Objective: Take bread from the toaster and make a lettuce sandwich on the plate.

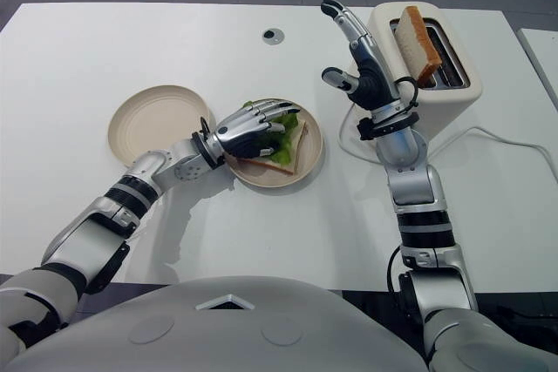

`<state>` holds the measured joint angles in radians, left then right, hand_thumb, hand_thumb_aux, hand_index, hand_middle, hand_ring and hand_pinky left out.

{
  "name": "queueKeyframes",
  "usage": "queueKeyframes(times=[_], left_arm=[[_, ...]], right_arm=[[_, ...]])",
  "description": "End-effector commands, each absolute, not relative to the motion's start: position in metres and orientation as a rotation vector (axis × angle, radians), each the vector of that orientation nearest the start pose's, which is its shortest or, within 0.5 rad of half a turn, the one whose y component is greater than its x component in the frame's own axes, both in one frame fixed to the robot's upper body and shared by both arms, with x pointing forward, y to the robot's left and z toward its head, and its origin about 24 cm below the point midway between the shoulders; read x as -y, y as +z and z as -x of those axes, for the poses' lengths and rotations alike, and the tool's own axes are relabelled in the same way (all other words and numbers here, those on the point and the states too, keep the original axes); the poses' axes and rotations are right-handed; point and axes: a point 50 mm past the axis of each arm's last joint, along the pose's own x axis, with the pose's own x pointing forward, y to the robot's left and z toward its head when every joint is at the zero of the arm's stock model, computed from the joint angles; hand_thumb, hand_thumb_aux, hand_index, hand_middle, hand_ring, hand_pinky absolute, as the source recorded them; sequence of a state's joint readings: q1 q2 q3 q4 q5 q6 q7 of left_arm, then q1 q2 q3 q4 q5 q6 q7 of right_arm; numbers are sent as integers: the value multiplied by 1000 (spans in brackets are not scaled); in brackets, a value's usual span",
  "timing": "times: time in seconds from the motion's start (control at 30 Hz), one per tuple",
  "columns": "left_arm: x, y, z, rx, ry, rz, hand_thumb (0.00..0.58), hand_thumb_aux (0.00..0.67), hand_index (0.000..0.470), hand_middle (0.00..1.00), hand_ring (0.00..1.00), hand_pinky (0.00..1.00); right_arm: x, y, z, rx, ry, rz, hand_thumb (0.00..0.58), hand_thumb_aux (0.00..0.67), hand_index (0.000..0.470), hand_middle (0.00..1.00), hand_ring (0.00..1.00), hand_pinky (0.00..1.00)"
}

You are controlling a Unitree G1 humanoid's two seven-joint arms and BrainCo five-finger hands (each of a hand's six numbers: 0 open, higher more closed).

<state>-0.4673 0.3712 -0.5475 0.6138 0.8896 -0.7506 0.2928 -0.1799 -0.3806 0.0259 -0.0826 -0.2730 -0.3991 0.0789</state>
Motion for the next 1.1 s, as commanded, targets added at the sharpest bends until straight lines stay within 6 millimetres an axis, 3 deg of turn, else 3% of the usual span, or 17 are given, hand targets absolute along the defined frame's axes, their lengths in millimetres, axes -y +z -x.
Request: queueKeyframes(times=[0.03,0.17,0.27,0.37,0.5,0.63,0.77,0.93,1.1], left_arm=[[-92,46,-287,721,-677,-1061,0,0,0,0,0,0],[-96,60,-285,754,-650,-902,0,0,0,0,0,0],[-99,66,-280,764,-671,-810,0,0,0,0,0,0],[-105,69,-279,759,-667,-795,0,0,0,0,0,0],[-110,70,-279,753,-666,-790,0,0,0,0,0,0],[-114,69,-279,738,-666,-798,0,0,0,0,0,0],[-116,64,-280,714,-671,-816,0,0,0,0,0,0],[-116,64,-279,717,-674,-816,0,0,0,0,0,0],[-115,64,-279,715,-675,-818,0,0,0,0,0,0]], right_arm=[[176,168,-261,744,187,624,0,0,0,0,0,0],[200,196,-256,833,75,671,0,0,0,0,0,0],[229,209,-256,785,-36,834,0,0,0,0,0,0],[258,195,-268,560,-58,1006,0,0,0,0,0,0],[285,165,-272,287,-23,1096,0,0,0,0,0,0],[295,135,-274,79,57,1141,0,0,0,0,0,0],[304,122,-275,-10,50,1167,0,0,0,0,0,0],[298,121,-275,5,63,1172,0,0,0,0,0,0],[304,136,-276,61,-36,1200,0,0,0,0,0,0]])
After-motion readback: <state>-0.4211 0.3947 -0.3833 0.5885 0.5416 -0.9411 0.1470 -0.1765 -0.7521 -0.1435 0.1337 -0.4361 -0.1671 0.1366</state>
